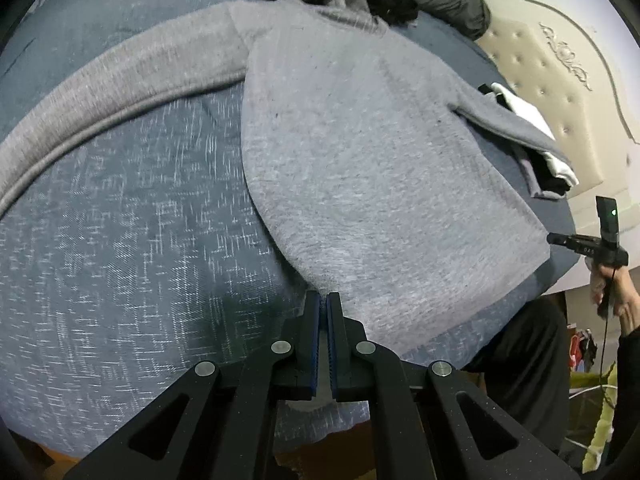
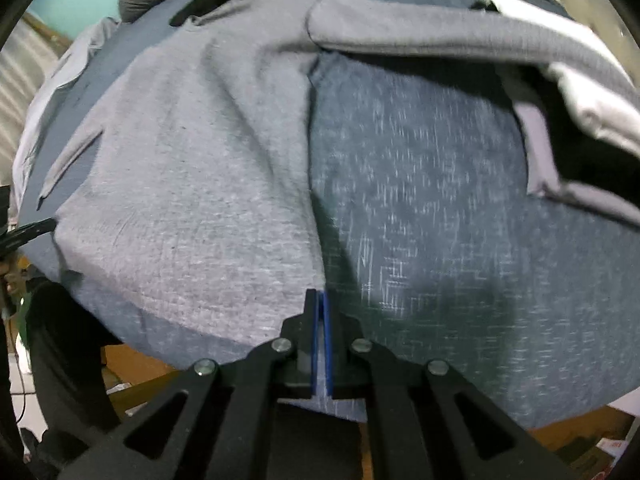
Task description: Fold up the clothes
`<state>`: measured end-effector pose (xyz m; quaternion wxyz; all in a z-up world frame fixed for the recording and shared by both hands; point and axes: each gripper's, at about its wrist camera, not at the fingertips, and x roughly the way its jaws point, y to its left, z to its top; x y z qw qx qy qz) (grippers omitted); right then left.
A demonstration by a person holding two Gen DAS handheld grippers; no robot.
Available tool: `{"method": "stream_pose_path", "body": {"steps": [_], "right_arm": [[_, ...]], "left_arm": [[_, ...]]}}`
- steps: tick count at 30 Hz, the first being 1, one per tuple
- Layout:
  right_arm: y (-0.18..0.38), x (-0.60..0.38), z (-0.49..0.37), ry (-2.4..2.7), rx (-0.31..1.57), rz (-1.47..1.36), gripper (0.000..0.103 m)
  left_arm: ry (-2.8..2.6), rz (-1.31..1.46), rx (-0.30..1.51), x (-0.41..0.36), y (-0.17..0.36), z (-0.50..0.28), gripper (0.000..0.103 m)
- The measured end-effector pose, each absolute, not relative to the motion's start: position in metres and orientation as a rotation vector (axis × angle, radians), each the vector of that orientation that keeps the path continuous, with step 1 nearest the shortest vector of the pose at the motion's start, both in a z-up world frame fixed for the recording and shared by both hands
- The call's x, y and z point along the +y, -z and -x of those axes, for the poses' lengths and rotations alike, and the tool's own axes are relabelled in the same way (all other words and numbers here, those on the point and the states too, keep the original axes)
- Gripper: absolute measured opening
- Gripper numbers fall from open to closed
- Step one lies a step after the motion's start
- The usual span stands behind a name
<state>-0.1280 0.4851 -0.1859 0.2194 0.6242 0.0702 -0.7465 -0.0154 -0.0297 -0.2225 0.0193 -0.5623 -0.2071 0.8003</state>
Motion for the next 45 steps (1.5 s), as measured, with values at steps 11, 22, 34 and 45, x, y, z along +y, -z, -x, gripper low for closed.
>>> {"method": "stream_pose_path", "body": {"steps": [11, 22, 34, 45], "right_arm": [[0.182, 0.487, 0.122, 2.104, 0.241, -1.581, 0.042], [0.22, 0.471, 0.109, 2.005, 0.33, -1.619, 0.042], [0.202, 0.479, 0.103, 2.02, 0.234, -1.578, 0.006], [0.15, 0.489, 0.068, 1.968, 0.256, -1.547, 0.005]], "left_arm": [[-2.471, 1.745, -0.641, -0.035, 0.221, -0.005, 0.031], [-2.397, 1.786, -0.578, -0.026, 0.239, -0.019, 0.031], [-2.416, 1.737, -0.457, -0.009, 0.223, -0.018, 0.003], [-2.481, 1.665, -0.37, -0.011, 0.163, -0.054, 0.003]]}}
